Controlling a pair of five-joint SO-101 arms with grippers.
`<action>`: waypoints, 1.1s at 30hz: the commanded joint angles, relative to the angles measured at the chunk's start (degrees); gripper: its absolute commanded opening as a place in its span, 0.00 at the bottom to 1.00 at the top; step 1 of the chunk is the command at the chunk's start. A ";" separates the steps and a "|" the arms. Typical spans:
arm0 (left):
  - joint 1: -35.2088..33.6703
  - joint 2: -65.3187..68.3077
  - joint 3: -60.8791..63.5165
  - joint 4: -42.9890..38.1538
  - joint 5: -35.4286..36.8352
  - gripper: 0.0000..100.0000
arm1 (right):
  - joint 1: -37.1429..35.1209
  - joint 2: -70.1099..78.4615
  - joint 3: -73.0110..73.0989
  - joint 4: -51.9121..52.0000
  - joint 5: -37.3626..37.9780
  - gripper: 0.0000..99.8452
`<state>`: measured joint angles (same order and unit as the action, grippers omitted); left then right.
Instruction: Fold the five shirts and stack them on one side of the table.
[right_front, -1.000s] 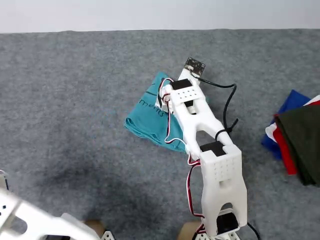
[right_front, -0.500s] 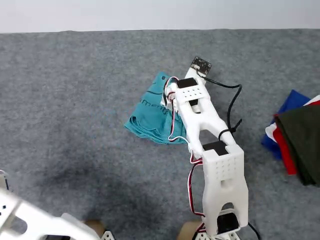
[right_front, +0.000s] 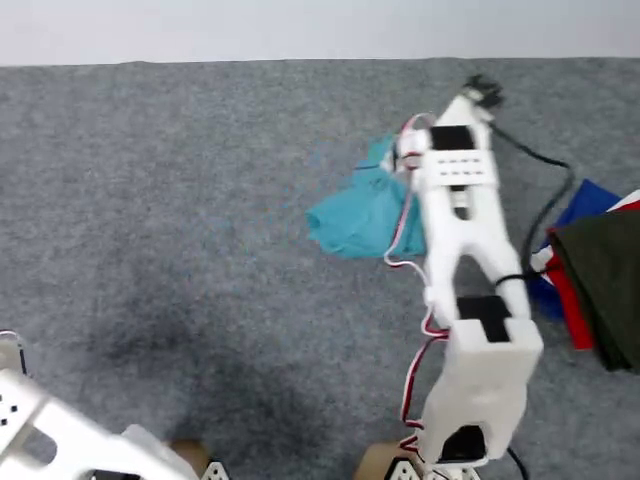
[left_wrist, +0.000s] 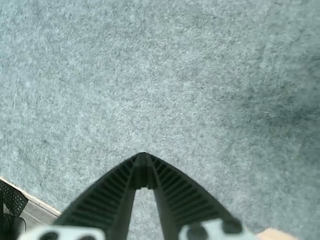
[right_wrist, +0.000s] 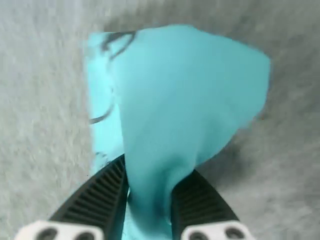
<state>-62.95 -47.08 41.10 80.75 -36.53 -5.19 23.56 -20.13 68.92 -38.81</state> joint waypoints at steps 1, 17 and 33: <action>1.23 -1.32 -1.89 0.35 -0.26 0.00 | 3.56 -7.34 -1.76 -0.13 2.73 0.01; 0.97 -1.32 -1.63 0.44 -0.09 0.00 | 14.02 -18.51 -1.76 -9.27 8.53 0.01; 1.32 -0.97 -1.54 0.09 -0.35 0.00 | 27.82 -25.01 -1.58 -9.10 5.98 0.01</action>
<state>-61.98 -47.08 41.10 80.75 -36.53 20.04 3.08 -20.04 59.87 -31.25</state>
